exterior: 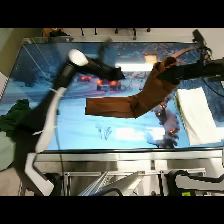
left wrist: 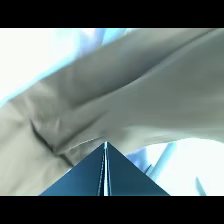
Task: Fold the shirts.
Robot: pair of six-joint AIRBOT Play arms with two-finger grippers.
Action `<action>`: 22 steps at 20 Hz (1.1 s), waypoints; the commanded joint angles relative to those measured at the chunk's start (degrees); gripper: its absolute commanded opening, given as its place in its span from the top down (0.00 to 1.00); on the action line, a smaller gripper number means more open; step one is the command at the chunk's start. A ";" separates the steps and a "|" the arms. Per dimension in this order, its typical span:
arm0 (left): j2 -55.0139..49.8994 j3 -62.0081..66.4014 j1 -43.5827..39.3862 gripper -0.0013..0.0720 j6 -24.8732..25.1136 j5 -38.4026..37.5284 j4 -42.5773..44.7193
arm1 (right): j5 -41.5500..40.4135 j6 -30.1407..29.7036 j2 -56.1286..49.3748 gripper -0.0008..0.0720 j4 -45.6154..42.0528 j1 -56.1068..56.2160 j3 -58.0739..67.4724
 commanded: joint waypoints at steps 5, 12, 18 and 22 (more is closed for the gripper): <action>34.86 -13.64 27.89 0.97 4.68 -4.92 -1.49 | -36.61 0.63 -13.94 0.95 1.03 36.98 0.04; 47.63 -30.77 39.74 0.97 11.34 -5.03 -1.57 | -63.91 -5.60 -25.46 0.30 -1.29 53.27 0.07; 49.55 -35.71 42.60 0.97 12.22 -4.63 -1.66 | -38.12 2.47 -16.06 0.29 -3.15 30.47 0.04; 49.57 -35.65 42.60 0.97 12.22 -4.63 -1.66 | -19.32 15.21 -16.13 0.09 -15.65 12.28 -0.81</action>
